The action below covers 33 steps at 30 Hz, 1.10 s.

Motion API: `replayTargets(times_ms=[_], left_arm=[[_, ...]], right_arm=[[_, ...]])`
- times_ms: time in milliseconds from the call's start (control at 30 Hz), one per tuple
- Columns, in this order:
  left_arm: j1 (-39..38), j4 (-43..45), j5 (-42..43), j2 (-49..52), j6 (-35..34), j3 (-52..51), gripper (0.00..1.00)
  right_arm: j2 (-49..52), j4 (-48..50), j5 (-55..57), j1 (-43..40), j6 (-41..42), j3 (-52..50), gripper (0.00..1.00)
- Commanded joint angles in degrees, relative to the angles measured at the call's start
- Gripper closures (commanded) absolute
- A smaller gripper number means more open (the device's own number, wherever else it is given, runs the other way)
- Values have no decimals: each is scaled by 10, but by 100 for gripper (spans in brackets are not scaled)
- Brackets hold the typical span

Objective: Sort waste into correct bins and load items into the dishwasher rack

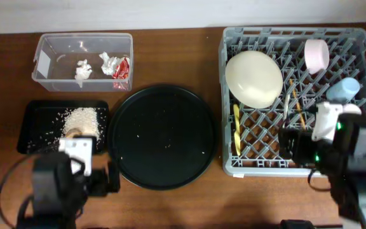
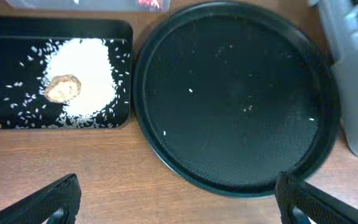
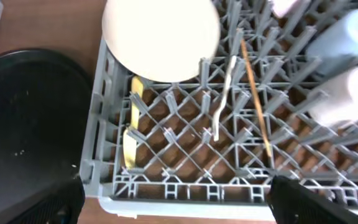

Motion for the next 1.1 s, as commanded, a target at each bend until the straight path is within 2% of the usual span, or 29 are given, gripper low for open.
replayTargets(times_ms=[0, 200, 367, 433, 500, 567, 667, 767, 933, 1000, 1067], left_arm=[[0, 23, -3, -88, 5, -7, 1], [0, 11, 0, -92, 5, -7, 1], [0, 11, 0, -92, 5, -7, 1], [0, 11, 0, -92, 5, -7, 1], [0, 11, 0, -92, 5, -7, 1], [0, 11, 0, -92, 5, -7, 1], [0, 11, 0, -92, 5, -7, 1], [0, 11, 0, -92, 5, -7, 1], [0, 11, 0, -92, 5, -7, 1], [0, 11, 0, -92, 5, -7, 1], [0, 11, 0, -92, 5, -7, 1]], right_arm=[[-56, 6, 23, 1, 7, -21, 2], [-36, 4, 23, 1, 7, -21, 2], [19, 4, 23, 2, 7, -21, 2], [10, 4, 23, 8, 7, -23, 2], [-51, 18, 45, 44, 0, -31, 2], [-157, 105, 57, 51, 0, -92, 2], [-359, 280, 51, 56, 0, -288, 2], [-456, 420, 46, 74, 0, -423, 2], [-475, 675, 46, 75, -11, -581, 2], [-475, 731, 45, 75, -11, -621, 2], [-475, 721, 25, 73, -40, -623, 2]])
